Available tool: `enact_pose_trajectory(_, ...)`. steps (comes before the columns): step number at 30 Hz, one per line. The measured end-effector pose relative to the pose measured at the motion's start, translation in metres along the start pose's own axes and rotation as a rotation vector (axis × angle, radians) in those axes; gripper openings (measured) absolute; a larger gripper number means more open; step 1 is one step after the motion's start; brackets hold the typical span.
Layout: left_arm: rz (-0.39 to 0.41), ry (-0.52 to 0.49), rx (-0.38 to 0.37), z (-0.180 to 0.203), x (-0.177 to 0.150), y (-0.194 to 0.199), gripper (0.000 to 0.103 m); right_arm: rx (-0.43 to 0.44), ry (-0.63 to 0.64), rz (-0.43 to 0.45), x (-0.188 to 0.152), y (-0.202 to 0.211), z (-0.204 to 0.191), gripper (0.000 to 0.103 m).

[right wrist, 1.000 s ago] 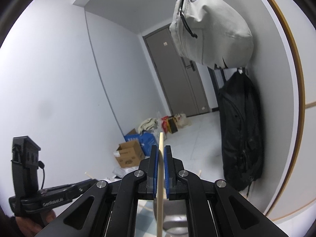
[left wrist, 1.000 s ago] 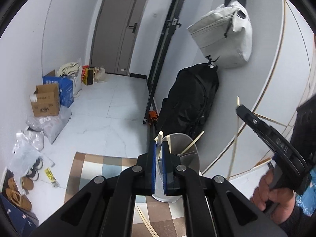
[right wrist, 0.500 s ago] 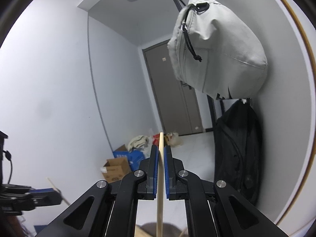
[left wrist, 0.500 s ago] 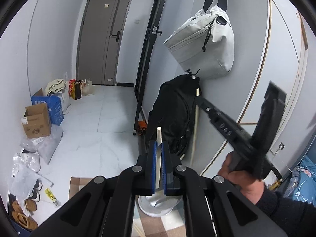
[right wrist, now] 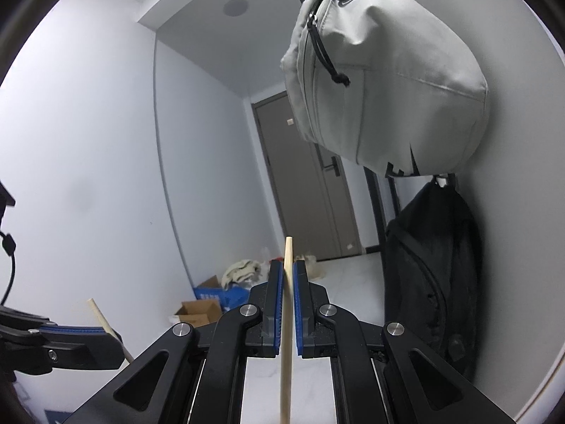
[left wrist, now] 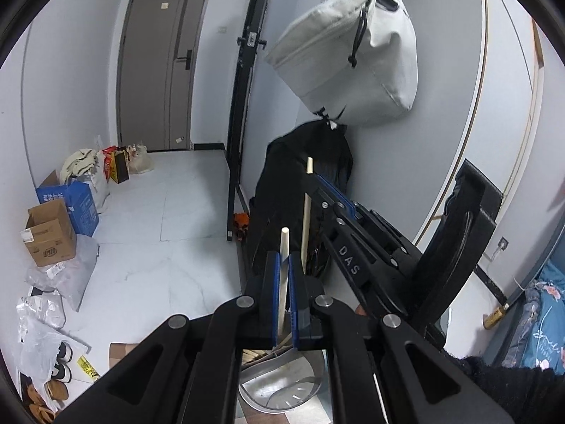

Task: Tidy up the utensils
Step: 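Carry both held chopsticks above the grey utensil holder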

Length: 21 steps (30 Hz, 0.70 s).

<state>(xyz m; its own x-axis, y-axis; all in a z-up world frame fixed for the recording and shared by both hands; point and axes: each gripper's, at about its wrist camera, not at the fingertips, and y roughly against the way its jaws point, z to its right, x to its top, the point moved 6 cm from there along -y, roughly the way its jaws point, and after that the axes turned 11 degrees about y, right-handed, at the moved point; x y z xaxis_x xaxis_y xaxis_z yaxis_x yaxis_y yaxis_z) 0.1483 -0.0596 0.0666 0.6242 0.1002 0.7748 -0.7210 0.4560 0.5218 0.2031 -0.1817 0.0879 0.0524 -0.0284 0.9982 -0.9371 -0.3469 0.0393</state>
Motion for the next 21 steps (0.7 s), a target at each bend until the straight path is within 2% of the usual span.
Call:
enact_pose_trajectory(9,-0.056,-0.005,-0.002,-0.010,-0.010,-0.018,0.001,0.037,0.060,0.012,-0.018,0.000,-0.014,0.005)
enact_pose_trajectory(16,-0.076,-0.013,-0.012,-0.006,-0.013,-0.026,0.001,0.069,0.089,-0.019,-0.033,0.005,-0.018,0.005)
enact_pose_trajectory(21,-0.105,-0.015,-0.032,-0.006,-0.018,-0.032,0.001,0.093,0.062,-0.060,-0.041,0.012,-0.011,0.005)
